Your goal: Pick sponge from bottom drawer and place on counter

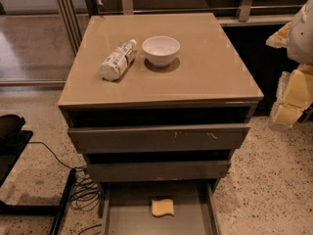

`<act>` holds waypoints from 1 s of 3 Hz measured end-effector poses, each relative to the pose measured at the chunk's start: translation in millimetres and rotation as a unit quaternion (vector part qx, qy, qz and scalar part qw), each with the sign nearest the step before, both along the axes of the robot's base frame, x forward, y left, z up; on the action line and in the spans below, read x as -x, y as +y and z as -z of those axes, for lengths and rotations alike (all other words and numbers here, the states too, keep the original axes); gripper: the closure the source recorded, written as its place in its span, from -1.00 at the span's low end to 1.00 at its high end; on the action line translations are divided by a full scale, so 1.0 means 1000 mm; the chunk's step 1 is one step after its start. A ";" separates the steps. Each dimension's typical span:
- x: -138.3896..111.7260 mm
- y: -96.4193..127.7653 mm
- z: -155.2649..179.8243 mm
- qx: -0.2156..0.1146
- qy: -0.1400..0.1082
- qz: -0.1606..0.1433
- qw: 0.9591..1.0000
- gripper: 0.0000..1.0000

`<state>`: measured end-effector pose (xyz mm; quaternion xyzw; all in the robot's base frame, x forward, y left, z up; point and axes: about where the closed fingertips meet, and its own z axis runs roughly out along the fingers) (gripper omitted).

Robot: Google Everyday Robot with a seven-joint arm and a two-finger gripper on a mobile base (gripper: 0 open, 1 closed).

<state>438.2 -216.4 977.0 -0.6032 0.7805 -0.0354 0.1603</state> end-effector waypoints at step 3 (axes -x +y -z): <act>0.010 0.002 0.065 -0.047 0.006 -0.038 0.998 -1.00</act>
Offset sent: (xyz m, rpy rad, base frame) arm -0.0108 -0.0002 -0.0563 0.0760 0.0392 0.0582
